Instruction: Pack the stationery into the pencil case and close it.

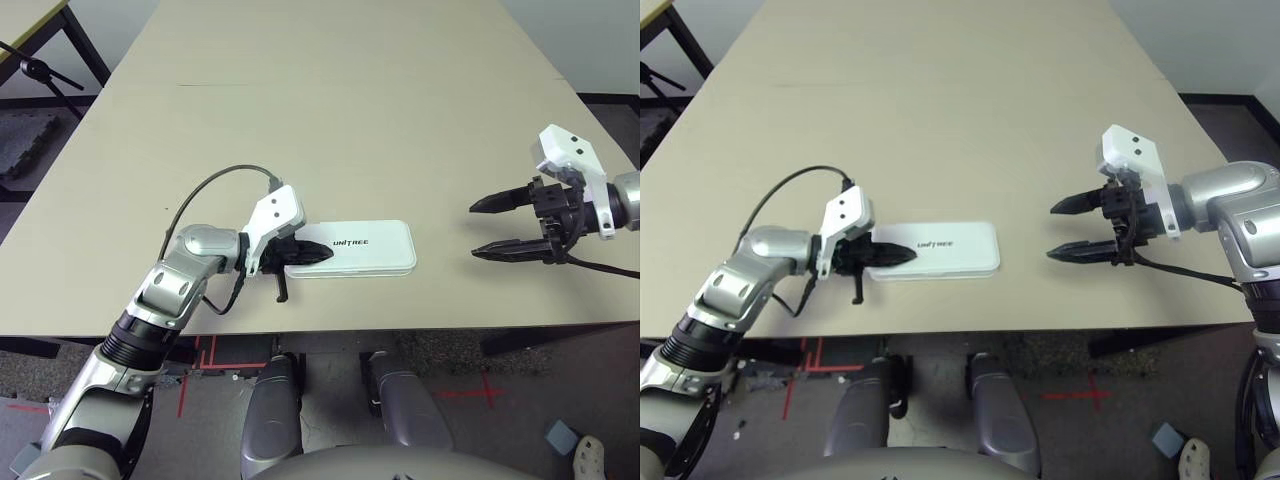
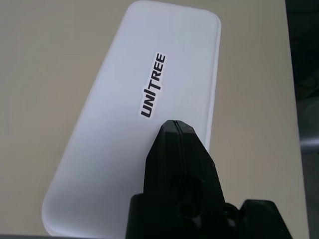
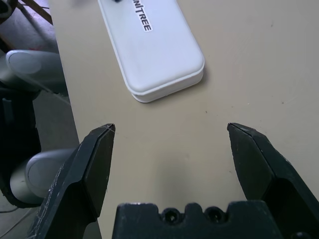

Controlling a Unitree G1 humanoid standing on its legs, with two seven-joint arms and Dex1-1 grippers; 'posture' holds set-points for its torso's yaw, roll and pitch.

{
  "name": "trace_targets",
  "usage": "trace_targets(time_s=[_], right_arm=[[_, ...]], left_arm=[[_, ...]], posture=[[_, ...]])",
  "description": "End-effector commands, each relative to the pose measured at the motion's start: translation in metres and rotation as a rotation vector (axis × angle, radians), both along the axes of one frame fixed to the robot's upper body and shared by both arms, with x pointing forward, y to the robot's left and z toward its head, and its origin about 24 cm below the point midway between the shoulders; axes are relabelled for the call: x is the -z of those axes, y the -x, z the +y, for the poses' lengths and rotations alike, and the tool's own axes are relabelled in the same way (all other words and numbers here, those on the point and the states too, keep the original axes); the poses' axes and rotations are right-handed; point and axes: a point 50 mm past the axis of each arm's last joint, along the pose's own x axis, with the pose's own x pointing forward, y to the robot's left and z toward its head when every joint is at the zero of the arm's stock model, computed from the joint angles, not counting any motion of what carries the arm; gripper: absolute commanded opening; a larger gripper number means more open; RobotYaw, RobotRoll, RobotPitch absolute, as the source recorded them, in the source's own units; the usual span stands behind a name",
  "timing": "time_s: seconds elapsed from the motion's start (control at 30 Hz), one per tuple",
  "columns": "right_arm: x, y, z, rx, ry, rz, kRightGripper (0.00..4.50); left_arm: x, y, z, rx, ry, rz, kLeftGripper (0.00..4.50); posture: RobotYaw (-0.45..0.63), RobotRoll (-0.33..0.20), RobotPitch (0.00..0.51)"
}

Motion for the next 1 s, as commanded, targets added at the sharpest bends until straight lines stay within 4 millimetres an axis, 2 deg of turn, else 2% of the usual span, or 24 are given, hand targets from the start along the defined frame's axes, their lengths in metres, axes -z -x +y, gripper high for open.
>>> trace_targets(time_s=[0.03,0.13,0.27,0.37,0.53,0.7,0.9,1.0], right_arm=[[0.004,0.000,0.002,-0.010,0.011,0.009,4.50],[0.006,-0.001,0.003,-0.008,0.008,0.005,4.50],[0.007,-0.004,0.004,0.012,-0.025,-0.020,4.50],[0.009,-0.010,0.005,0.058,-0.128,-0.050,4.50],[0.014,-0.029,0.005,0.226,-0.263,-0.153,4.50],[0.023,-0.045,0.004,0.433,-0.404,-0.240,4.50],[0.028,-0.059,0.002,0.685,-0.688,-0.371,4.50],[0.039,-0.067,-0.005,0.890,-0.740,-0.423,4.50]], left_arm=[[0.024,0.000,0.009,-0.049,-0.107,0.067,0.03],[0.022,-0.002,0.009,-0.065,-0.070,0.051,0.03],[0.005,-0.010,0.006,-0.123,0.091,-0.009,0.03],[-0.007,-0.016,0.010,-0.183,0.201,-0.058,0.62],[-0.025,-0.028,0.022,-0.327,0.393,-0.131,2.55],[-0.043,-0.047,0.055,-0.612,0.576,-0.220,4.46],[-0.033,-0.060,0.099,-0.913,0.596,-0.348,4.46],[-0.028,-0.063,0.115,-1.025,0.602,-0.400,4.46]], posture=[[-0.08,0.000,0.155],[-0.08,0.000,0.154],[-0.08,0.000,0.159],[-0.08,0.000,0.161],[-0.07,0.000,0.163],[-0.06,0.000,0.166],[-0.06,0.000,0.171],[-0.06,0.000,0.168]])
